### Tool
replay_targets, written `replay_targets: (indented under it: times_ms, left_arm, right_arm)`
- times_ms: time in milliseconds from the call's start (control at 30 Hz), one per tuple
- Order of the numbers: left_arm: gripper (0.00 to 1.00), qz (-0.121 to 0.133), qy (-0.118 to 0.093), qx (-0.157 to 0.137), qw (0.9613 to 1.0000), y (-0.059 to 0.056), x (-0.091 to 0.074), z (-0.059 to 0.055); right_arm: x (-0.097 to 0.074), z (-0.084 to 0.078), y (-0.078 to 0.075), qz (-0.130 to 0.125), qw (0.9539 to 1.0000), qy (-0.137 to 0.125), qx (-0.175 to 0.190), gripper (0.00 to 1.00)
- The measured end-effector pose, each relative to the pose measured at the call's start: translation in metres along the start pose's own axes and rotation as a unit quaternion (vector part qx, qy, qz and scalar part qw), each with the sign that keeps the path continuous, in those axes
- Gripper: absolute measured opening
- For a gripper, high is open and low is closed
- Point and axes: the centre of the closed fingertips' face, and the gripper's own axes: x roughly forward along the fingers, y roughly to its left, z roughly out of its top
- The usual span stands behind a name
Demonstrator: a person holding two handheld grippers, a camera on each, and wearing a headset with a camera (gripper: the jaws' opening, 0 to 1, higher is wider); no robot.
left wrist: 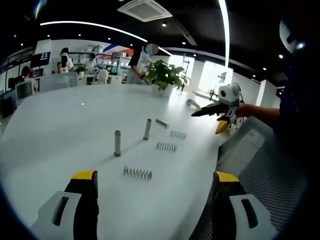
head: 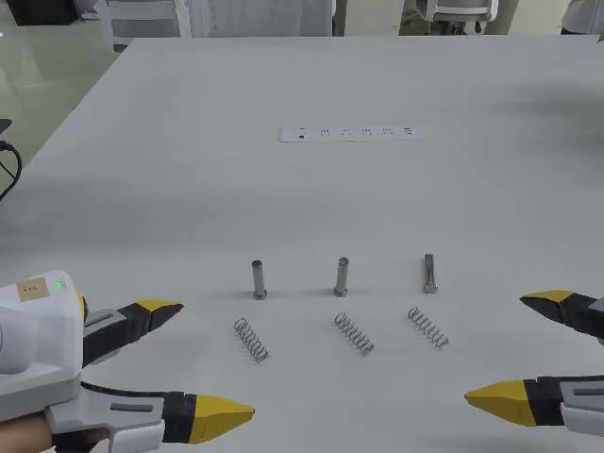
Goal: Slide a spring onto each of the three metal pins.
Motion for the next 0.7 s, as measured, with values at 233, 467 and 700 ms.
replay_targets:
  times_ms: [233, 467, 700]
  left_arm:
    - [0.92, -0.001, 0.0, 0.001, 1.0, -0.0004, 0.0003, 0.0007]
    - [0.92, -0.002, 0.0, 0.002, 1.0, -0.0007, 0.0015, 0.002]
    - [0.91, -0.004, -0.002, 0.005, 1.0, -0.0005, 0.0027, 0.0056]
  right_arm:
    - [-0.0002, 0.0003, 0.0003, 0.0, 1.0, 0.0, 0.0, 0.89]
    - [0.0006, 0.0015, 0.001, 0.002, 1.0, 0.0, 0.0, 0.89]
    - [0.0034, 0.0058, -0.0005, 0.004, 1.0, 0.001, -0.001, 0.89]
